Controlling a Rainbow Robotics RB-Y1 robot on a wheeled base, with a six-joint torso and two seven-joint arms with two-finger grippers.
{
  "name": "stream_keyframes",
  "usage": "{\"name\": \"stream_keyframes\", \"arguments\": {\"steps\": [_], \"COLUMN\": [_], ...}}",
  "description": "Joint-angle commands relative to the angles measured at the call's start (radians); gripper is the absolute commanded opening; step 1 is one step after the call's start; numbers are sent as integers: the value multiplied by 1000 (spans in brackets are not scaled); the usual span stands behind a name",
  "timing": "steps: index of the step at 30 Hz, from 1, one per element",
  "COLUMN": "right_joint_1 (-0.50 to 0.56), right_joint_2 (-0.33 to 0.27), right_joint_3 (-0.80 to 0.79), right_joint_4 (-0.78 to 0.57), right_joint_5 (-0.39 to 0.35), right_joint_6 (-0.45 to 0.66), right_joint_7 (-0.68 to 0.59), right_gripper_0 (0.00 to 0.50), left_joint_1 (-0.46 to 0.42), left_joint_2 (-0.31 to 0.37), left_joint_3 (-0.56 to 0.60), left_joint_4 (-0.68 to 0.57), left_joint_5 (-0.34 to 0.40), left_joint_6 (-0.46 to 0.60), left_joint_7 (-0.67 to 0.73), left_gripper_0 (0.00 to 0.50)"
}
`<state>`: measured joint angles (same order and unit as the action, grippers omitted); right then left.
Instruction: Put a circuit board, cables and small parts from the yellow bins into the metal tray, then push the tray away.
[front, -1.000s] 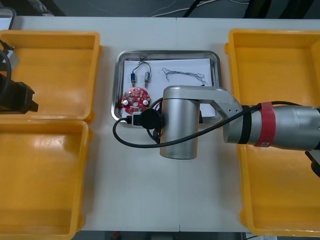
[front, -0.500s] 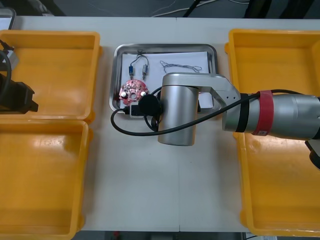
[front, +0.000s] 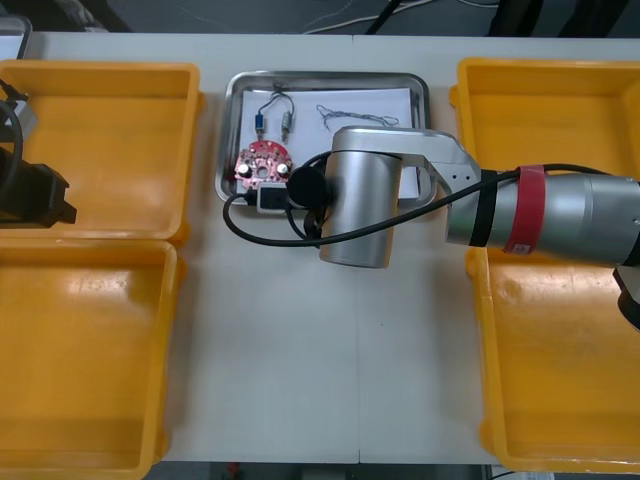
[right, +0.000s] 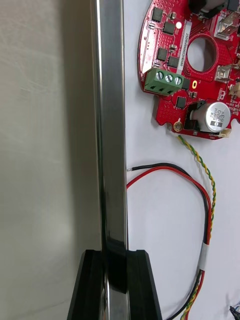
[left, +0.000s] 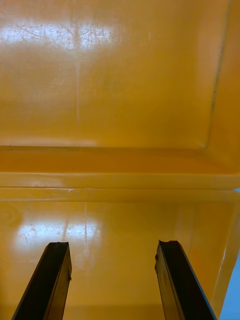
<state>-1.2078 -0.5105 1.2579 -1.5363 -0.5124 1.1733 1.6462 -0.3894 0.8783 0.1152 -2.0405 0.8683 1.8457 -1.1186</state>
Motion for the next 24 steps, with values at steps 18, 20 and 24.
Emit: {"name": "stream_keyframes", "arguments": {"steps": [18,20,24], "right_joint_1": [-92,-92,-93], "right_joint_2": [20,20,20], "right_joint_3": [11,11,11], "right_joint_4": [139,151,186], "right_joint_5": [-2,3,6], "right_joint_6": [-176,-193,-241], "right_joint_7": [96,99,109], "right_gripper_0": [0,0,0], "left_joint_1": [18,18,18], "left_joint_2": [33,33,33], "left_joint_3": [32,32,32], "left_joint_4": [-30,-30,-30], "left_joint_5": [-9,-9,-9], "left_joint_6": [1,1,1], "left_joint_7": [77,77,77], "left_gripper_0": [500,500,500]}}
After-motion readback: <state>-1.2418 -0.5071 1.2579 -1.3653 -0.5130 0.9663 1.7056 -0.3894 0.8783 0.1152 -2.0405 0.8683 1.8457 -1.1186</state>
